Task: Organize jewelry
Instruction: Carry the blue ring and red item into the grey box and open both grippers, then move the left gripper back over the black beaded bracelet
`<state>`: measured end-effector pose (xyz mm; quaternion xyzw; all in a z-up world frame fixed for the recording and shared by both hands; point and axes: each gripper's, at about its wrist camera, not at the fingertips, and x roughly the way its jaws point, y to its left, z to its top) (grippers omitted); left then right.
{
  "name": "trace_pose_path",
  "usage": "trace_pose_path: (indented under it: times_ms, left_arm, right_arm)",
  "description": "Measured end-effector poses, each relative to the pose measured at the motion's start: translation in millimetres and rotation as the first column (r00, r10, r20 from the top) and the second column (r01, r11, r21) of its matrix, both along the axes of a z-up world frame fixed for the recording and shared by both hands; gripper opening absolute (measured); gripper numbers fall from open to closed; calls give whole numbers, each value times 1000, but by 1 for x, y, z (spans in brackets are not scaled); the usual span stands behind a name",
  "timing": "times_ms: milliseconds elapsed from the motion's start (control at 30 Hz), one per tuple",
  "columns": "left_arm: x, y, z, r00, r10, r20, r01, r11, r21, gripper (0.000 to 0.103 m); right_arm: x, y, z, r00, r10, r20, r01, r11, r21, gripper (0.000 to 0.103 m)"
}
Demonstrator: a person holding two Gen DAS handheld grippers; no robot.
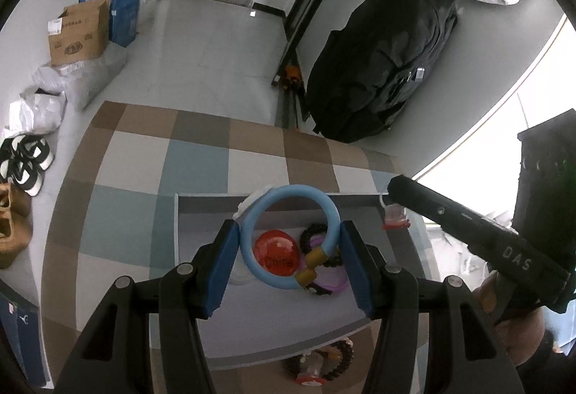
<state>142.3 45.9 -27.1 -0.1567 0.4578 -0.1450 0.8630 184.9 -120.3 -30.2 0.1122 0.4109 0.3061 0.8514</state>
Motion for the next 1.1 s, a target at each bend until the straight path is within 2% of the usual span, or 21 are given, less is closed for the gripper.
trace_pose_path:
  times_ms: [167, 367, 400, 433, 467, 533, 633, 700, 867, 967, 1100]
  left_arm:
    - [5, -1, -3, 1000, -1, -5, 1, 1000, -5, 52]
    - [6, -4, -3, 1000, -8, -17, 8, 1000, -5, 53]
    - [6, -5, -2, 1000, -6, -14, 6, 1000, 0, 54]
    - [5, -5, -2, 1000, -2, -11, 2, 1000, 9, 59]
    - [4, -5, 0, 1000, 2, -8, -2, 1000, 19, 65]
    - [2, -6, 2, 1000, 16, 6, -16, 999, 33, 68]
    - [1, -6, 5, 1000, 27, 14, -27, 998, 51, 69]
    - [-1, -6, 8, 999, 38, 28, -40, 996, 74, 69]
    - [-2, -5, 9, 997, 62, 34, -65, 993, 97, 69]
    - [-6, -3, 12, 995, 83, 49, -88, 989, 118, 69]
    - [-14, -2, 16, 992, 103, 77, -113, 983, 143, 69]
  right_arm:
    - [2, 1, -6, 1000, 3, -23, -3, 1000, -9, 6]
    - [-2, -3, -2, 1000, -1, -10, 1, 1000, 9, 11]
    - [-3, -4, -1, 1000, -5, -8, 5, 1000, 7, 15]
    - [-4, -5, 0, 1000, -12, -4, 12, 1000, 3, 25]
    - [-5, -7, 2, 1000, -20, 4, 20, 1000, 5, 31]
    - [-8, -11, 5, 999, -35, 20, 35, 999, 11, 56]
    - [-12, -15, 10, 999, -41, 32, 40, 999, 27, 61]
    - [-16, -16, 14, 998, -47, 50, 46, 999, 23, 70]
    - [-24, -16, 19, 995, -60, 83, 60, 998, 10, 85]
    - [-30, -16, 19, 995, -62, 84, 62, 998, 7, 88]
    - [-36, -16, 20, 993, -71, 97, 71, 997, -1, 98]
